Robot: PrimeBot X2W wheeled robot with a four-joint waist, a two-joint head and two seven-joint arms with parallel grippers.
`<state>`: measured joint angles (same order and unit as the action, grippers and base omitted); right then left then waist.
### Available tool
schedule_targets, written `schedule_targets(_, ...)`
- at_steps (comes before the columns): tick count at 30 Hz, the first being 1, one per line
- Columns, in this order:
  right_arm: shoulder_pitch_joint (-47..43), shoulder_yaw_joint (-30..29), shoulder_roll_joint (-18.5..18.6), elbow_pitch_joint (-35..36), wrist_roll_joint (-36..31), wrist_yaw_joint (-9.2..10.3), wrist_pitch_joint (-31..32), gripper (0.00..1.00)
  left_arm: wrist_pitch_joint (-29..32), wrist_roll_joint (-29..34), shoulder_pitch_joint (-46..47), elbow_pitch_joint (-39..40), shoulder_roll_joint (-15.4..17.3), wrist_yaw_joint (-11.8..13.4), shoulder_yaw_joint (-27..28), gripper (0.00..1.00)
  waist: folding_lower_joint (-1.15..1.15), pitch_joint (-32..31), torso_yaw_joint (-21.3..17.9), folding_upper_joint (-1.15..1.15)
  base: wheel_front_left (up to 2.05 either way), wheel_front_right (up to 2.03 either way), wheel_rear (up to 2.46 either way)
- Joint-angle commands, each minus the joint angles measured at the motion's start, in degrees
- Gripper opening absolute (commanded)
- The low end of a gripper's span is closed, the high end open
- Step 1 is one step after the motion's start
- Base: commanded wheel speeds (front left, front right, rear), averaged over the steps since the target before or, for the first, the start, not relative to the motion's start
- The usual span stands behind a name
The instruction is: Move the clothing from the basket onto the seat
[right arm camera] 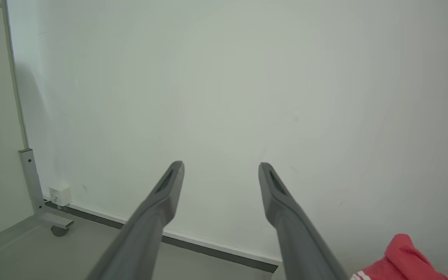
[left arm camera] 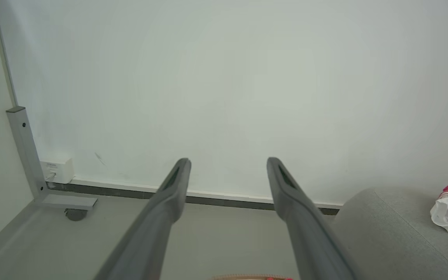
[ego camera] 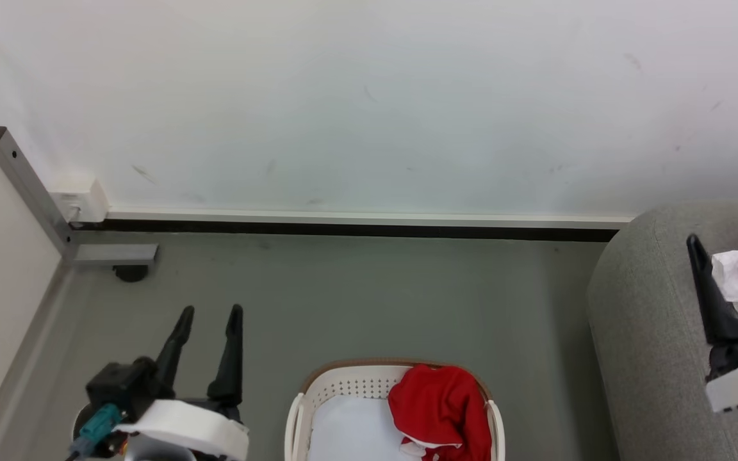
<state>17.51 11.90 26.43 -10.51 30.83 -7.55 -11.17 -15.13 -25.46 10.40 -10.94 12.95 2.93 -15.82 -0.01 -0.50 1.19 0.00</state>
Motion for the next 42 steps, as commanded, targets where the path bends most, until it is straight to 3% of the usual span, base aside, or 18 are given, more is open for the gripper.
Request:
schedule_targets(1, -1.6, -0.4, -0.7, 0.5, -0.4, 0.13, -0.2, 1.0, 0.0, 0.4, -1.0, 0.1, -0.2, -0.2, 0.3, 1.0, 0.01, -0.1, 0.1, 0.0, 0.0, 0.0, 0.0)
schedule_targets(6, -9.6, -5.1, -7.0, 2.8, -4.7, 0.13, -1.7, 1.0, 0.0, 1.9, -4.3, 1.5, -2.1, -1.2, 4.2, 1.0, 0.01, -0.1, -0.3, 0.0, 0.0, 0.0, 0.0)
schedule_targets(14, -12.5, -4.4, -14.2, -2.0, -5.8, 0.13, -3.8, 1.0, 0.0, 6.2, -7.7, 2.6, -5.7, -4.0, 10.6, 1.0, 0.01, 0.6, -1.6, 0.0, 0.0, 0.0, 0.0)
schedule_targets(26, -10.8, -4.4, -17.2, -1.1, -9.7, 0.13, -4.0, 1.0, 0.0, 10.3, -7.0, 0.1, -9.1, -7.9, 13.6, 1.0, 0.01, 1.8, -2.2, 0.0, 0.0, 0.0, 0.0)
schedule_targets(42, -10.7, -5.0, -18.1, -0.9, -10.8, 0.13, -4.1, 1.0, 0.0, 12.1, -5.9, -1.1, -9.9, -9.4, 15.2, 1.0, 0.01, 2.4, -2.5, 0.0, 0.0, 0.0, 0.0)
